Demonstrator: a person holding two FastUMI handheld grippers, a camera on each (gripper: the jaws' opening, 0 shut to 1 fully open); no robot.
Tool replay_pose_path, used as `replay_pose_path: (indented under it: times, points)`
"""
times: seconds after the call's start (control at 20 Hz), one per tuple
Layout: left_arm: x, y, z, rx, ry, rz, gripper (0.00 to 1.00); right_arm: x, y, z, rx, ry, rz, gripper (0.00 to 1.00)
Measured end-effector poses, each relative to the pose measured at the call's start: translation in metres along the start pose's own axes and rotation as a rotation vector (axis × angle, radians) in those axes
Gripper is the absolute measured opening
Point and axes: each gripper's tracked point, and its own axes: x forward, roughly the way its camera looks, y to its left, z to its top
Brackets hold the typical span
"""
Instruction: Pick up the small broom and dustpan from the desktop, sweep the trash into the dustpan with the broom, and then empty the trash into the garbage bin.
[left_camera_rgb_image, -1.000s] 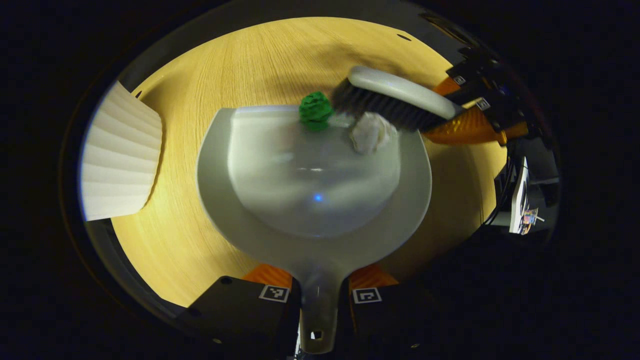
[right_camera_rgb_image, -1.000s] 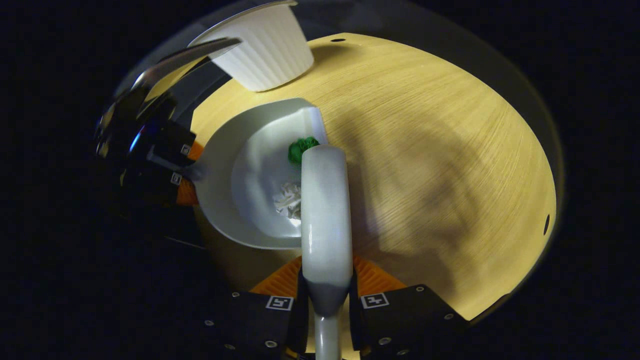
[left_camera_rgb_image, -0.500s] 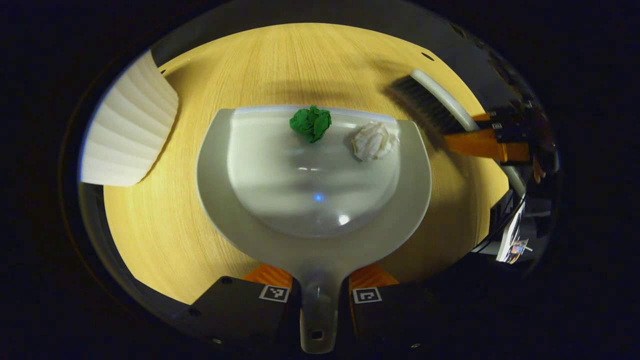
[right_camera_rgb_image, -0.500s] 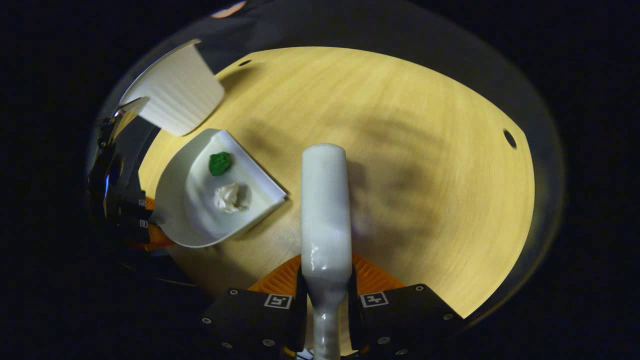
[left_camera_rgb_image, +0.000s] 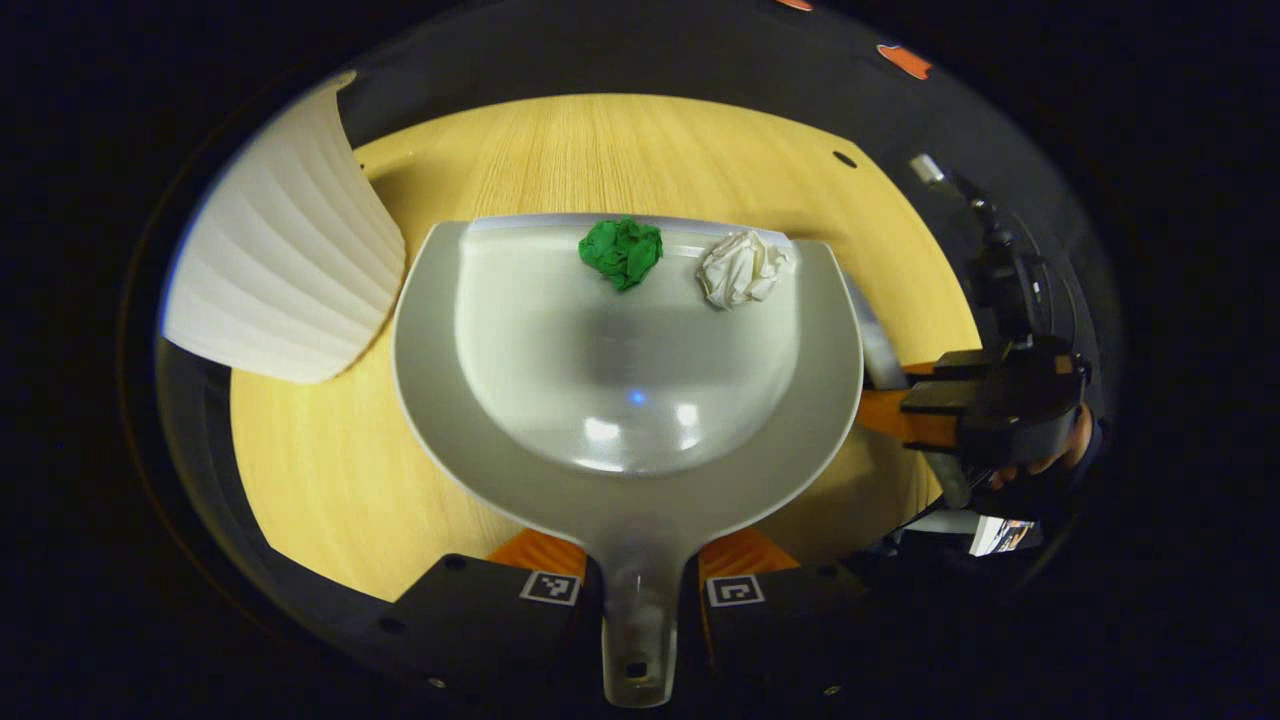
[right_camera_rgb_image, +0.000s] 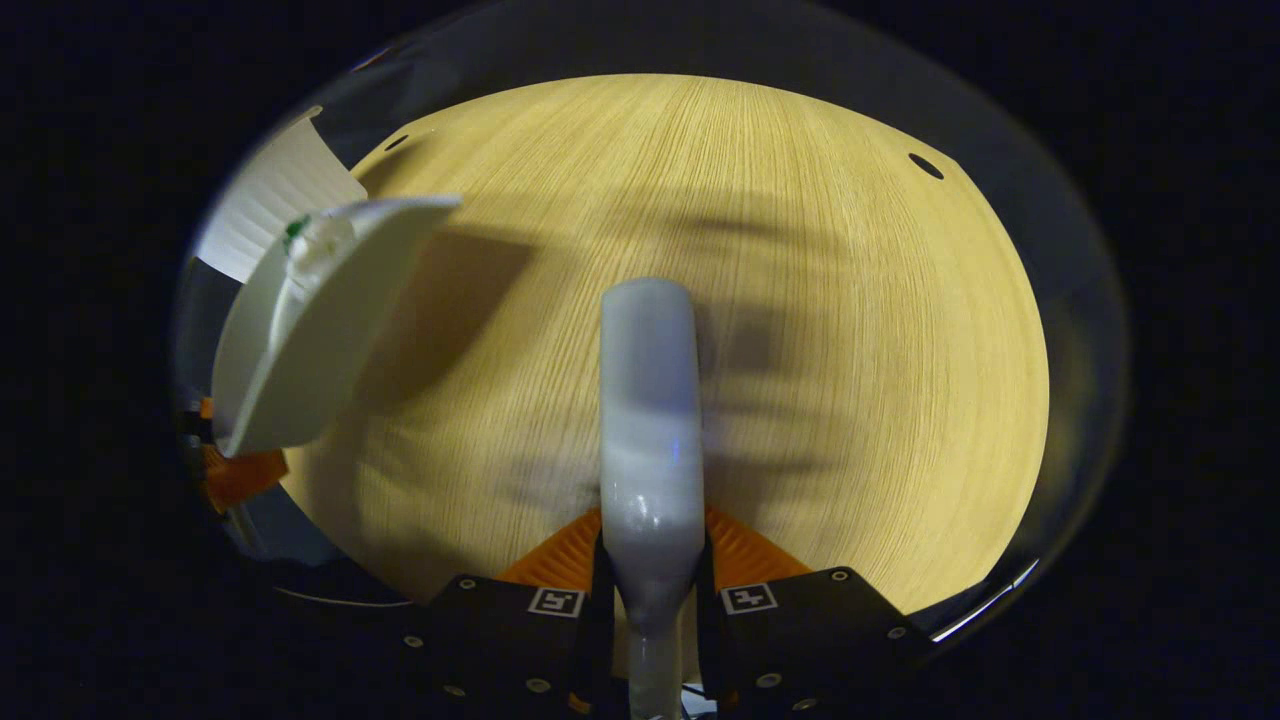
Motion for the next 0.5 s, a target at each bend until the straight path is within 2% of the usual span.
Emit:
replay_pose_path:
  times: [0.15, 0.3, 0.5]
  points:
    - [-0.039, 0.005, 0.003, 0.024, -0.086, -0.016, 0.31, -0.012, 0.011, 0.0, 0.019, -0.011, -0.011, 0.35]
    - [-0.069, 0.021, 0.013, 0.073, -0.141, 0.021, 0.31, -0.014, 0.014, -0.006, 0.004, -0.01, -0.006, 0.35]
    - [-0.12, 0.041, 0.037, 0.063, -0.184, 0.027, 0.31, -0.02, 0.008, 0.002, 0.001, -0.018, -0.008, 0.36]
